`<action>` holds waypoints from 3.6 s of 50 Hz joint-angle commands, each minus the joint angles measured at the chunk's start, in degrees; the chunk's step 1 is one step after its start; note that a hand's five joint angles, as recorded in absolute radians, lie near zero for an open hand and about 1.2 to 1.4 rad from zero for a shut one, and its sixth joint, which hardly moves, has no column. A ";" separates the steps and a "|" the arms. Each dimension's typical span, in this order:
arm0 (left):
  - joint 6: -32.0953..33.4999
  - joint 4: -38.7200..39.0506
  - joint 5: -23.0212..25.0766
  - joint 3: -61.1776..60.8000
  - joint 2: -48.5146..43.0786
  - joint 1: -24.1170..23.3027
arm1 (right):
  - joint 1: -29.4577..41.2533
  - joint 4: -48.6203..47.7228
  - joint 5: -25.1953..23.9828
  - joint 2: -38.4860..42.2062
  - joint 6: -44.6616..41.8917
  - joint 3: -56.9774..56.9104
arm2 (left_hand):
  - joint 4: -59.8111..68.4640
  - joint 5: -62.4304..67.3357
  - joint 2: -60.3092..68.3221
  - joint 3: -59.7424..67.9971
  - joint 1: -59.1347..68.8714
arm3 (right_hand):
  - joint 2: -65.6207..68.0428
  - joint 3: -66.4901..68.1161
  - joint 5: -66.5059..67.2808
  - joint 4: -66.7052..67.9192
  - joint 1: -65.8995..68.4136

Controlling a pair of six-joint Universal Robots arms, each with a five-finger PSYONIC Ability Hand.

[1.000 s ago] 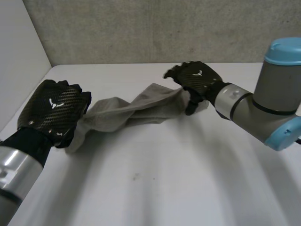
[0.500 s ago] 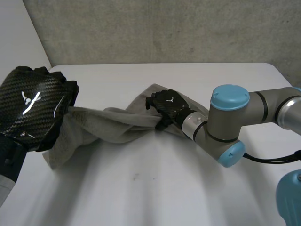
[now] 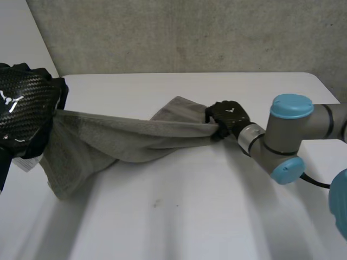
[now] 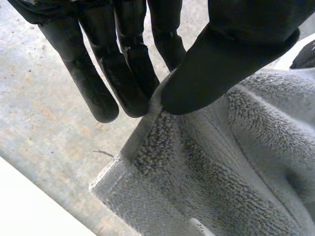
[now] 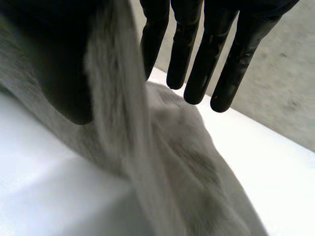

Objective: Fold the towel.

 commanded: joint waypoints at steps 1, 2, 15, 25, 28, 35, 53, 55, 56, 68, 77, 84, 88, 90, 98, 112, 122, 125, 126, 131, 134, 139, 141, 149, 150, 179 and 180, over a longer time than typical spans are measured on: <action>-0.07 0.13 0.42 0.27 -0.59 2.15 | -3.76 1.04 0.84 -2.93 -0.21 3.00 | 10.27 11.05 10.20 10.28 12.84 | 7.44 6.90 9.19 6.96 0.84; -0.07 0.13 0.42 0.18 -0.77 2.50 | -4.37 1.12 0.75 -3.72 -0.21 3.87 | 10.27 11.05 10.20 10.28 12.84 | 7.94 7.40 9.69 7.46 1.34; -0.16 0.40 0.59 -0.52 -3.84 3.12 | -6.84 1.39 0.05 -9.70 -0.30 9.24 | 10.27 11.05 10.20 10.28 12.84 | 40.86 40.32 42.60 40.37 34.25; -0.16 3.47 0.59 1.76 -6.57 6.54 | -13.68 12.07 -5.13 -29.45 -2.48 11.97 | 10.27 11.05 10.20 10.28 12.84 | 40.86 40.32 42.60 40.37 34.25; -0.42 4.09 0.77 3.60 -7.09 7.94 | -15.01 15.54 -5.93 -32.64 -4.60 11.35 | 10.27 11.05 10.20 10.28 12.84 | 40.86 40.32 42.60 40.37 34.25; -1.13 4.09 0.77 7.39 -8.42 8.83 | -18.79 26.33 -5.67 -47.38 -13.99 8.28 | 10.27 11.05 10.20 10.28 12.84 | 40.86 40.32 42.60 40.37 34.25; -3.59 3.74 5.51 8.61 -30.97 8.48 | -14.13 43.84 -0.13 -35.45 -33.61 13.20 | 10.27 11.05 10.20 10.28 12.84 | 40.86 40.32 42.60 40.37 34.25; -3.33 3.74 5.52 9.93 -34.66 8.39 | -13.69 43.75 1.63 -32.29 -34.13 12.41 | 10.27 11.05 10.20 10.28 12.84 | 40.86 40.32 42.60 40.37 34.25; -3.15 3.82 5.25 11.85 -38.26 8.13 | -13.08 43.49 3.19 -28.72 -34.22 11.45 | 10.27 11.05 10.20 10.28 12.84 | 40.86 40.32 42.60 40.37 34.25; -3.76 4.09 4.72 38.37 -52.97 6.55 | -11.41 22.52 5.58 -17.08 -20.10 -8.75 | 10.27 11.05 10.20 10.28 12.84 | 40.86 40.32 42.60 40.37 34.25; -6.65 13.04 4.46 59.41 -52.63 3.38 | -11.14 0.24 6.55 -26.49 -7.77 -10.53 | 10.27 11.05 10.20 10.28 12.84 | 40.86 40.32 42.60 40.37 34.25; -13.35 15.51 1.30 55.38 -48.05 4.17 | -11.23 -0.65 4.10 -31.85 -7.68 -2.90 | 10.27 11.05 10.20 10.28 12.84 | 40.86 40.32 42.60 40.37 34.25; -14.23 15.51 1.38 44.61 -46.65 4.44 | -11.58 4.37 1.28 -31.32 -9.00 0.10 | 10.27 11.05 10.20 10.28 12.84 | 40.86 40.32 42.60 40.37 34.25; -14.14 15.60 1.38 40.56 -46.21 4.44 | -11.67 10.59 -1.18 -30.36 -12.58 2.90 | 10.27 11.05 10.20 10.28 12.84 | 40.86 40.32 42.60 40.37 34.25; -10.98 16.48 3.22 21.13 -46.55 5.84 | -12.02 15.98 -2.33 -25.63 -25.24 14.40 | 10.27 11.05 10.20 10.28 12.84 | 40.86 40.32 42.60 40.37 34.25; 0.37 23.69 8.77 3.88 -49.03 6.19 | -12.81 12.72 -2.06 -16.56 -23.94 23.83 | 10.27 11.05 10.20 10.28 12.84 | 40.86 40.32 42.60 40.37 34.25; 0.10 23.78 8.50 3.87 -46.39 10.05 | -16.41 11.41 -0.75 -16.47 -14.54 23.04 | 10.27 11.05 10.20 10.28 12.84 | 19.59 19.04 21.33 19.10 12.98; 0.01 23.69 8.42 3.87 -45.86 10.94 | -17.03 11.49 -0.75 -16.47 -14.45 23.04 | 10.27 11.05 10.20 10.28 12.84 | 18.37 17.83 20.12 17.89 11.77; 0.01 23.69 8.42 3.79 -45.60 11.20 | -17.29 11.49 -0.75 -16.47 -14.36 22.95 | 10.27 11.05 10.20 10.28 12.84 | 15.88 15.34 17.62 15.39 9.28; -0.60 23.69 8.50 3.79 -45.24 11.64 | -17.38 11.32 -1.01 -16.29 -14.09 23.30 | 10.27 11.05 10.20 10.28 12.84 | 9.46 8.92 11.21 8.97 2.86; -1.04 23.60 8.50 3.79 -45.24 11.64 | -17.38 11.14 -1.10 -15.41 -14.09 23.39 | 10.27 11.05 10.20 10.28 12.84 | 6.43 5.89 8.18 5.95 -0.17; -1.13 23.60 8.59 3.70 -45.33 11.73 | -17.30 10.88 -1.19 -13.84 -14.18 23.04 | 10.27 11.05 10.20 10.28 12.84 | 8.61 8.07 10.35 8.12 2.01; -1.13 23.60 8.59 3.61 -45.51 11.73 | -17.30 10.62 -1.27 -13.40 -14.09 22.78 | 10.27 11.05 10.20 10.28 12.84 | 13.11 12.57 14.86 12.63 6.51; -1.92 23.07 8.59 3.35 -45.77 11.47 | -18.35 8.94 -1.27 -14.79 -13.39 22.95 | 10.27 11.05 10.20 10.28 12.84 | 40.86 40.32 42.60 40.37 34.25; -1.92 23.07 8.59 3.17 -45.68 11.38 | -18.53 9.12 -1.53 -16.19 -13.30 23.13 | 10.27 11.05 10.20 10.28 12.84 | 40.86 40.32 42.60 40.37 34.25; 7.92 -10.06 9.29 -8.08 -22.04 9.27 | -28.46 45.77 -1.80 -44.59 -49.25 35.52 | 10.27 11.05 10.20 10.28 12.84 | 40.86 40.32 42.60 40.37 34.25; 7.92 -11.11 9.29 -7.99 -21.17 9.44 | -28.46 45.77 -1.80 -44.59 -49.25 35.52 | 10.27 11.05 10.20 10.28 12.84 | 40.86 40.32 42.60 40.37 34.25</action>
